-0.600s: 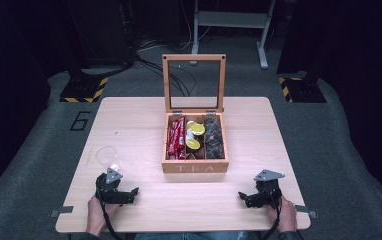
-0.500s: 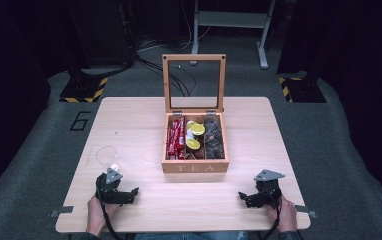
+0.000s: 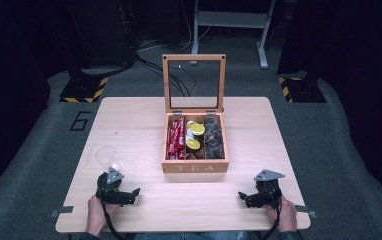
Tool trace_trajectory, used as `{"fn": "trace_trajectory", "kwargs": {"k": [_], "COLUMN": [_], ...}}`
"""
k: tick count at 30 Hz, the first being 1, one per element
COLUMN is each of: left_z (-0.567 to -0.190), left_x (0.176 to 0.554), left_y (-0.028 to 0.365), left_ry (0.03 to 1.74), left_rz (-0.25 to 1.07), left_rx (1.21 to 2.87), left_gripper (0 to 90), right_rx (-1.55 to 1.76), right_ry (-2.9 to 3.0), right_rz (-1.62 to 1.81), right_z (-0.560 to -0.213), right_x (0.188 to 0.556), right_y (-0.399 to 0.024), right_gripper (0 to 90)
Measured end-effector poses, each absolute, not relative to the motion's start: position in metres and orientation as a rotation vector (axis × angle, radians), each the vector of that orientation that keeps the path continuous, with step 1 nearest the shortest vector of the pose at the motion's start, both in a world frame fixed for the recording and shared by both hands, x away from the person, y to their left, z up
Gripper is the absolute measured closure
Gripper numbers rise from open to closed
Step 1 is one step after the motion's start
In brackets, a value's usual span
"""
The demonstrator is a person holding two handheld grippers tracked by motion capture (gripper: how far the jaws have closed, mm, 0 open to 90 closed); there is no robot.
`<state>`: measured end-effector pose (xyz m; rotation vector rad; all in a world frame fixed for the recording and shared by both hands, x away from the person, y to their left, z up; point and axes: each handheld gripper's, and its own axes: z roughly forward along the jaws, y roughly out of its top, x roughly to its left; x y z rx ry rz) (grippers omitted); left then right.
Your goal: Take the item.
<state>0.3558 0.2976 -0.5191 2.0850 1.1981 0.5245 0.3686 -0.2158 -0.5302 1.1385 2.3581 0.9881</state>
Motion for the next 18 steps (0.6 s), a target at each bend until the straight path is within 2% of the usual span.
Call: {"fn": "trace_trajectory", "kwargs": {"k": [18], "left_z": [-0.485], "left_x": [0.36], "left_y": [0.284], "left_ry": [1.093], "left_rz": [0.51], "left_rx": [2.139], "left_gripper": [0.1], "right_rx": [1.139], "right_ry": [2.36], "right_rz": [0.987], "right_z": [-0.53], "right_x": [0.369], "right_y": [-0.216], "right_gripper": [0.0]}}
